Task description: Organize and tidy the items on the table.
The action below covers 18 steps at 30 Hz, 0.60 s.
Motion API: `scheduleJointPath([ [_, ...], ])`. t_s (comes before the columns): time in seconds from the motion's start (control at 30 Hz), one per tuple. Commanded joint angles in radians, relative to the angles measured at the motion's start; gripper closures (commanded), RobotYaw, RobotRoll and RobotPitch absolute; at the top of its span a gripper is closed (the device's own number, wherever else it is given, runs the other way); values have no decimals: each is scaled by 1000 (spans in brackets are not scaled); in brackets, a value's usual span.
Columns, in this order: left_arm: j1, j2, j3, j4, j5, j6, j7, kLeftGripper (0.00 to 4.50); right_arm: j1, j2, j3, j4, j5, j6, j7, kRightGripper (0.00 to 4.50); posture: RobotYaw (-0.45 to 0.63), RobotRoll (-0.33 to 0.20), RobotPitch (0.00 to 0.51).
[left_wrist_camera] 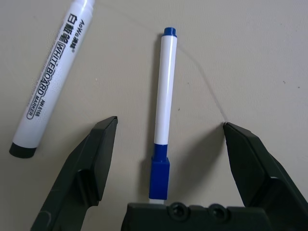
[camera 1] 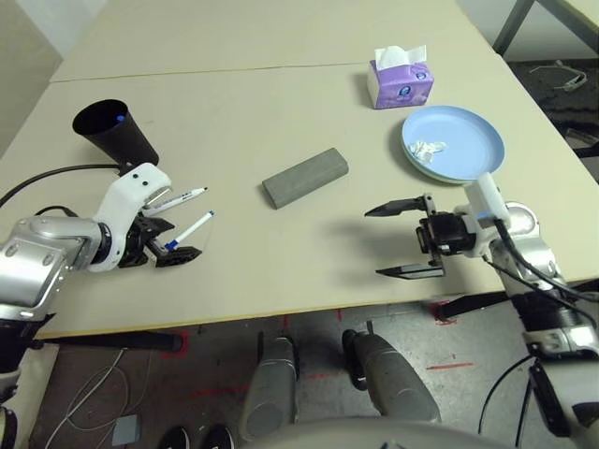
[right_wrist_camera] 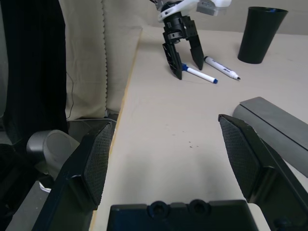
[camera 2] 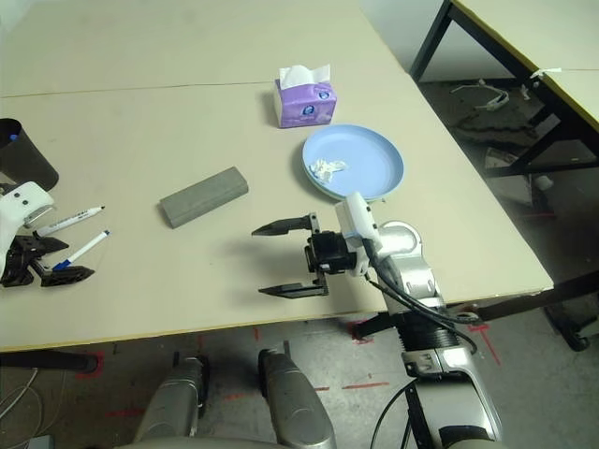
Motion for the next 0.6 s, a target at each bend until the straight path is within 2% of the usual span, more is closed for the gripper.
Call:
scheduleJointPath([
  [0.03, 16, -22, -19, 30, 25, -48, -4, 212, 15, -9, 10, -15, -8, -3, 1, 0, -183, 0, 205],
  [0.1, 20, -30, -10, 36, 21, -61, -7, 610, 13, -8, 10, -14, -9, -3, -1, 0, -182, 0, 203],
  [0.33, 54, -16, 2, 16, 15, -73, -43, 2884, 2, -3, 16, -24, -12, 5, -16, 0, -171, 0, 203],
  [0.5, 105, 34, 23, -36, -16, -103, -135, 4472, 2, 2, 21, -15, -17, -3, -16, 0, -159, 0, 205],
  [0.6, 172, 73, 78, -110, -87, -110, -238, 4472, 3, 2, 23, -9, -18, -4, -14, 0, -153, 0, 205],
])
